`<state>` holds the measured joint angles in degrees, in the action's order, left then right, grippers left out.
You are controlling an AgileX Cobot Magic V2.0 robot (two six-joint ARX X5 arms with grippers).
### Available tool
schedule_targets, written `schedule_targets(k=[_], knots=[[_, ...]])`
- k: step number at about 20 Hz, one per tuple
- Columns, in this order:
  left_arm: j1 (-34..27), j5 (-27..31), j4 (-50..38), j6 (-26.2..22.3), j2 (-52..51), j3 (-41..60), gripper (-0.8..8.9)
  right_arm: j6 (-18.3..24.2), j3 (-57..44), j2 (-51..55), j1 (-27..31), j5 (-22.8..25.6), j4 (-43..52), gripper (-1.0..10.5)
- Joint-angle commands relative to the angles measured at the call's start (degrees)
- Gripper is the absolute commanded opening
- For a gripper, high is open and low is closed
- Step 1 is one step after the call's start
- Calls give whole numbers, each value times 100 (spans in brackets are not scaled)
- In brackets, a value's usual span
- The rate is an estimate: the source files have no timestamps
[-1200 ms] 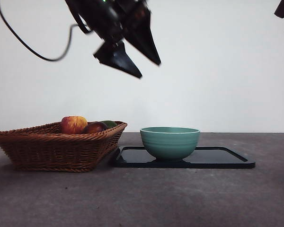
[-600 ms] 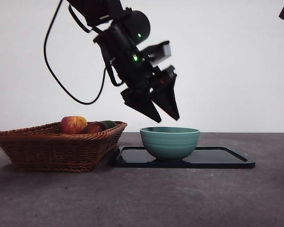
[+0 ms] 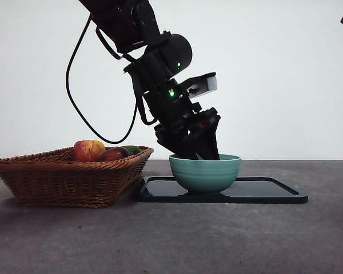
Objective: Pick up the wifruite, put it on the bowl, pick up the plate, put it on desk
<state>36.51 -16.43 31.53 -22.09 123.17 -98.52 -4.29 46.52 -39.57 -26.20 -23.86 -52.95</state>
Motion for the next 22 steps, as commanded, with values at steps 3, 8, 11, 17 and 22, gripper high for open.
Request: schedule_targets(k=[3,8,11,17,22], knots=[[59,2,-103,-129,179,-164,340,22,61,-33,-31,-15,31,177],[63,11,-92,-129,190,-162,335,22,61,-33,-31,-15,31,177],[63,11,-72,-129,190,-162,333,22,61,-33,-31,-17,31,177],[63,11,48,-131,192,-162,214,22,61,-31,-31,-17,20,177],[66,11,61,-79,192,-162,188,24,61,-31,-31,-15,20,177]])
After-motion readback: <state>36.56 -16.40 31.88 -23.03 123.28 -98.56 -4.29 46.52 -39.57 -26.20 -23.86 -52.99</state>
